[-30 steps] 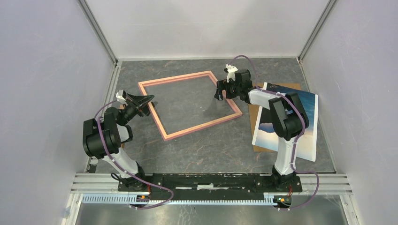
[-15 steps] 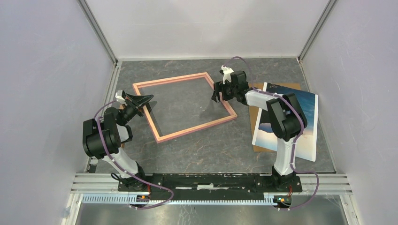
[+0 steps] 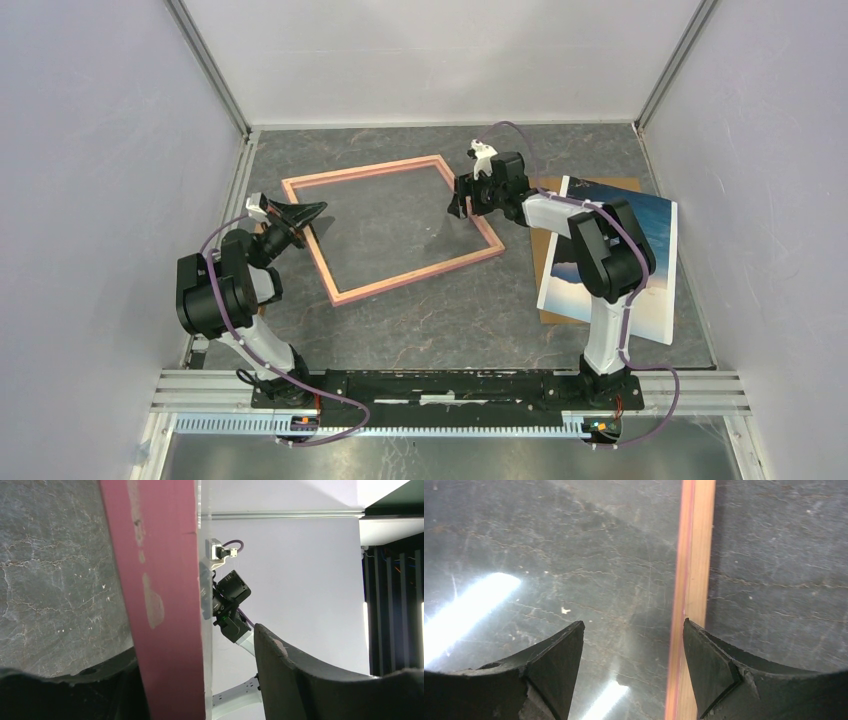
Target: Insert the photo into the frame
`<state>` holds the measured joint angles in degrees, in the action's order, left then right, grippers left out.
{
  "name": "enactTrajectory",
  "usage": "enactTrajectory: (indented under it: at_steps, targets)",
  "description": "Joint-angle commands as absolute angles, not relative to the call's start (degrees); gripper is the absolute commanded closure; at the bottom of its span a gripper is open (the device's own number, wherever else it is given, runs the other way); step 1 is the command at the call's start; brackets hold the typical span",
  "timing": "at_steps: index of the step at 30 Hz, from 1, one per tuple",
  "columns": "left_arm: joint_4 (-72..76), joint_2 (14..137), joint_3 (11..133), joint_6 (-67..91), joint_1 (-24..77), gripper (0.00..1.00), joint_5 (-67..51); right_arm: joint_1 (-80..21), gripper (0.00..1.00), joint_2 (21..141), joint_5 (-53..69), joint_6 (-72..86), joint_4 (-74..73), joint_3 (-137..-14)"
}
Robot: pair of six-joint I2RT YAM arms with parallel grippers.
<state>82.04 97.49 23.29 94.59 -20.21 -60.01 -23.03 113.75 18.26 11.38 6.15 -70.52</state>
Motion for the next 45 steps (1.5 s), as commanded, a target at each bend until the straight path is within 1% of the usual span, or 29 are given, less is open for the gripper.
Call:
enactTrajectory:
  at_steps: [1,10,13,16,18,22,23,32,35,38,41,45]
  targets:
    - [88.1,96.3,23.0,96.7,-20.3,0.32,-59.8,-24.7,0.22,110.8,22.9,13.8,10.1,-69.8]
    - [83.1,95.5,23.5,93.9,-20.2,0.26,-59.6,-24.7,0.22,111.5,24.1,14.6,10.8,-69.7]
    - [78.0,94.0,23.7,91.0,-20.3,0.23,-59.8,-24.8,0.22,111.6,23.7,14.5,10.6,-69.9]
    - [67.4,91.1,24.0,84.7,-20.3,0.19,-59.7,-24.8,0.21,111.1,21.2,12.6,8.3,-70.6]
    - [55.9,88.6,24.9,78.1,-20.3,0.16,-59.3,-24.7,0.19,110.9,19.5,11.6,7.1,-71.1]
    - [27.1,83.0,30.2,60.0,-20.3,0.1,-56.3,-24.5,0.17,111.4,16.8,9.9,4.4,-72.4]
    - [23.6,82.1,31.0,57.9,-20.2,0.09,-55.8,-24.3,0.17,111.6,16.4,9.8,4.0,-72.5]
    - [15.5,83.1,32.9,53.5,-20.3,0.05,-53.8,-23.6,0.14,108.5,15.7,8.7,3.2,-71.8]
    - [6.9,82.5,35.3,48.3,-20.3,0.05,-50.8,-23.3,0.13,107.6,15.6,8.7,3.2,-71.2]
    - [-4.0,80.0,38.4,41.9,-20.2,0.04,-45.3,-23.1,0.13,107.4,15.4,8.6,3.3,-70.8]
    - [-6.1,79.8,39.8,41.7,-20.3,0.05,-46.0,-22.7,0.12,107.9,15.2,8.7,3.4,-70.7]
    - [-6.1,78.7,40.8,41.5,-20.3,0.13,-47.9,-21.1,0.11,109.4,16.5,10.3,4.4,-70.0]
